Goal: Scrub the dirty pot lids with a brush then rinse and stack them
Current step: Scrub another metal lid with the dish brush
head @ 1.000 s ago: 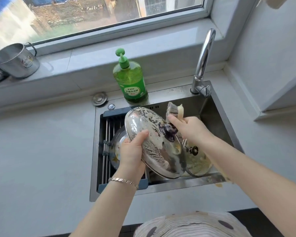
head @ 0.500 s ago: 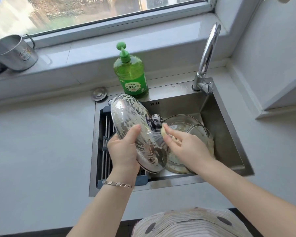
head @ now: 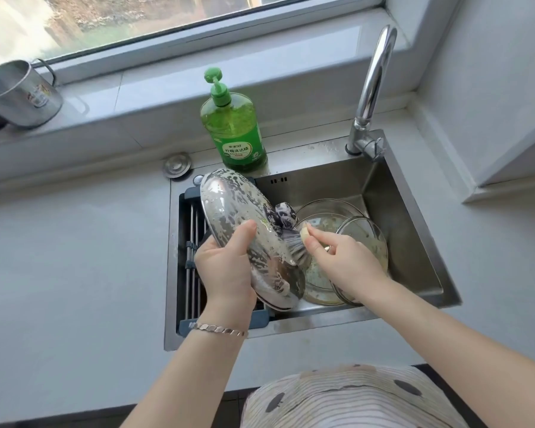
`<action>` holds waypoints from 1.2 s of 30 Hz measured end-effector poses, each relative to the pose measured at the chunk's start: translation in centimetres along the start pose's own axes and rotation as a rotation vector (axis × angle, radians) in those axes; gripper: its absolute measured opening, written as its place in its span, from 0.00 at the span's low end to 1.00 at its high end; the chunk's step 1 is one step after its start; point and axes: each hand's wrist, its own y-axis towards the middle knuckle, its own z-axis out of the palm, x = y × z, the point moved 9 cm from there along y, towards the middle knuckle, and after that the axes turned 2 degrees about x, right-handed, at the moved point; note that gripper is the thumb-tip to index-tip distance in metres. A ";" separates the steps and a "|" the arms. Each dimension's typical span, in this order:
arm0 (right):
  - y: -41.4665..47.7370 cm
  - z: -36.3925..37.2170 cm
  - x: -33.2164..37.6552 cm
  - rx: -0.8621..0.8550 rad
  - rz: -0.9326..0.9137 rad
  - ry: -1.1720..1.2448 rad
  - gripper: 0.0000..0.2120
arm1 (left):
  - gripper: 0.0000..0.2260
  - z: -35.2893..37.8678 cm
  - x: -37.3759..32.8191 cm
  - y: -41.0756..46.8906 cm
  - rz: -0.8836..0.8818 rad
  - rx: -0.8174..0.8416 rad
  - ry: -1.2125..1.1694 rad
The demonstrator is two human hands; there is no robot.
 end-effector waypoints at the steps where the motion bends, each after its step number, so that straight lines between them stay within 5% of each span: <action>1: 0.0 0.1 0.1 0.003 -0.001 0.015 0.20 | 0.04 0.2 -0.3 -0.2 0.018 0.006 0.014; 12: -0.3 1.1 0.2 0.055 0.129 0.794 0.18 | 0.11 0.5 -0.9 -1.0 0.137 -0.012 0.057; 17: -0.3 1.5 -1.4 0.031 0.253 0.840 0.18 | 0.12 0.4 -1.1 -1.0 0.135 0.038 0.065; 36: -0.6 -0.2 2.3 0.029 -0.084 0.482 0.18 | 0.04 0.2 -0.5 0.7 -0.016 -0.051 -0.003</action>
